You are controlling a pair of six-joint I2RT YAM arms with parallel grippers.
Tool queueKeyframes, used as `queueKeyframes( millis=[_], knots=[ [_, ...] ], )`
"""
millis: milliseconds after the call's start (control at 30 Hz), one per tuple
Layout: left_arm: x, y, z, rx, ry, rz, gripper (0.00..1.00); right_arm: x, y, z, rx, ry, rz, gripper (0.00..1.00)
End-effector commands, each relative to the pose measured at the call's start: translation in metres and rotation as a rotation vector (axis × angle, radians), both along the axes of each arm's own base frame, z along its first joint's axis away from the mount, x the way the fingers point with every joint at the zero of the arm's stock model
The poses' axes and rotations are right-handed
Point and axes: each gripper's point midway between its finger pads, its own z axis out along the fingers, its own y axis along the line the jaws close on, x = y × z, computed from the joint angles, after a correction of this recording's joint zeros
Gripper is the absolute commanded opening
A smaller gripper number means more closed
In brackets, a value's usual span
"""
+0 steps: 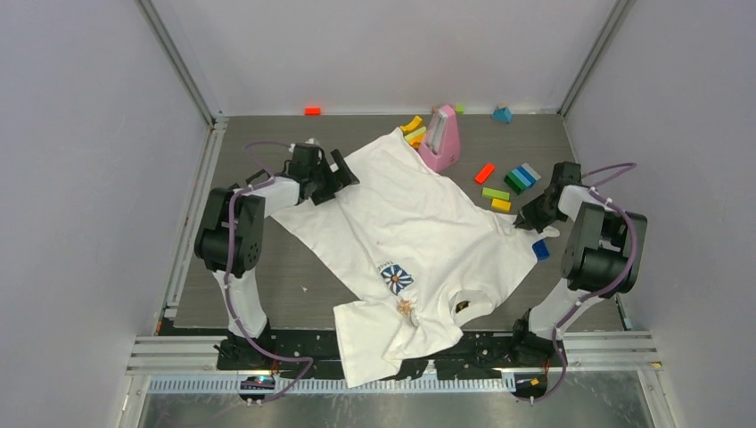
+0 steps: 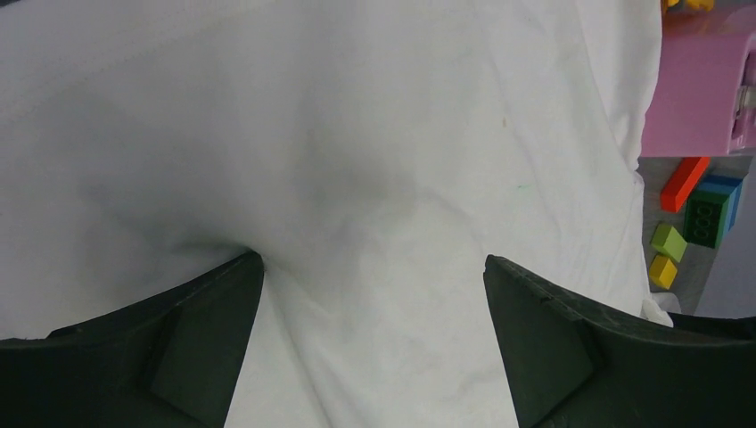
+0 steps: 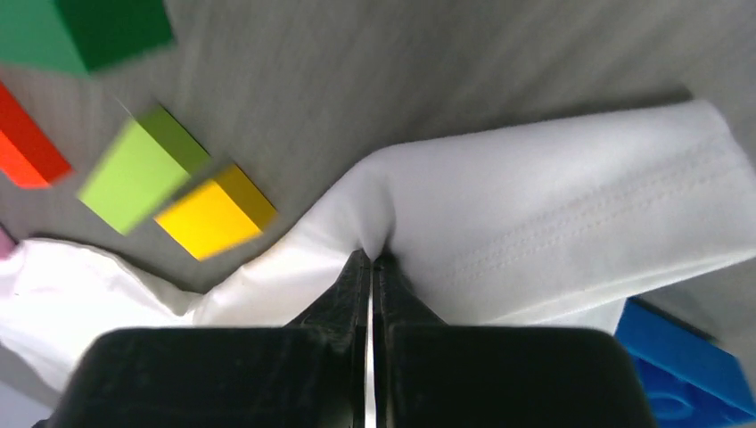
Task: Pin the brooch onto the clothing
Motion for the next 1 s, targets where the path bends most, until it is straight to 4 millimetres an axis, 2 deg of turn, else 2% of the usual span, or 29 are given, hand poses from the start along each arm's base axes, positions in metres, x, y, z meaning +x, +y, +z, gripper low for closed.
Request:
queueKeyframes(
  millis=[0, 67, 300, 400, 467, 500, 533, 567, 600, 700, 733, 800, 867, 967],
  knots=[
    [0.003, 0.021, -0.043, 0.105, 0.119, 0.021, 1.00, 0.025, -0.023, -0.018, 0.029, 0.009, -0.004, 0.00],
    [0.016, 0.021, -0.043, 0.133, 0.117, 0.012, 1.00, 0.048, -0.034, -0.005, 0.024, -0.023, 0.009, 0.00],
    [0.053, 0.031, -0.046, 0.258, 0.098, -0.002, 1.00, 0.078, -0.069, 0.010, -0.048, -0.033, 0.000, 0.00],
    [0.065, 0.024, -0.038, 0.255, 0.064, -0.041, 1.00, 0.090, -0.078, 0.011, -0.055, -0.039, 0.005, 0.01],
    [0.073, 0.018, -0.025, 0.248, 0.019, -0.080, 1.00, 0.095, -0.081, 0.014, -0.058, -0.049, 0.010, 0.03],
    [0.075, 0.014, -0.017, 0.248, -0.007, -0.104, 1.00, 0.097, -0.082, 0.017, -0.058, -0.055, 0.011, 0.06],
    [0.077, 0.009, -0.007, 0.249, -0.034, -0.128, 1.00, 0.100, -0.083, 0.021, -0.062, -0.067, 0.016, 0.16],
    [0.077, 0.005, 0.003, 0.254, -0.060, -0.154, 1.00, 0.101, -0.083, 0.028, -0.061, -0.079, 0.019, 0.22],
    [0.077, 0.001, 0.014, 0.260, -0.084, -0.178, 1.00, 0.102, -0.083, 0.033, -0.067, -0.089, 0.025, 0.34],
    [0.068, -0.016, 0.050, 0.285, -0.155, -0.256, 1.00, 0.100, -0.084, 0.057, -0.091, -0.130, 0.033, 0.57],
    [0.061, -0.022, 0.059, 0.293, -0.169, -0.280, 1.00, 0.096, -0.083, 0.059, -0.094, -0.129, 0.037, 0.67],
    [0.044, -0.030, 0.072, 0.311, -0.182, -0.318, 1.00, 0.087, -0.079, 0.072, -0.108, -0.143, 0.042, 0.78],
    [0.020, -0.039, 0.082, 0.318, -0.183, -0.350, 1.00, 0.076, -0.076, 0.083, -0.124, -0.156, 0.042, 0.82],
    [-0.026, -0.054, 0.084, 0.313, -0.167, -0.402, 1.00, 0.054, -0.063, 0.096, -0.130, -0.172, 0.058, 0.84]
  ],
)
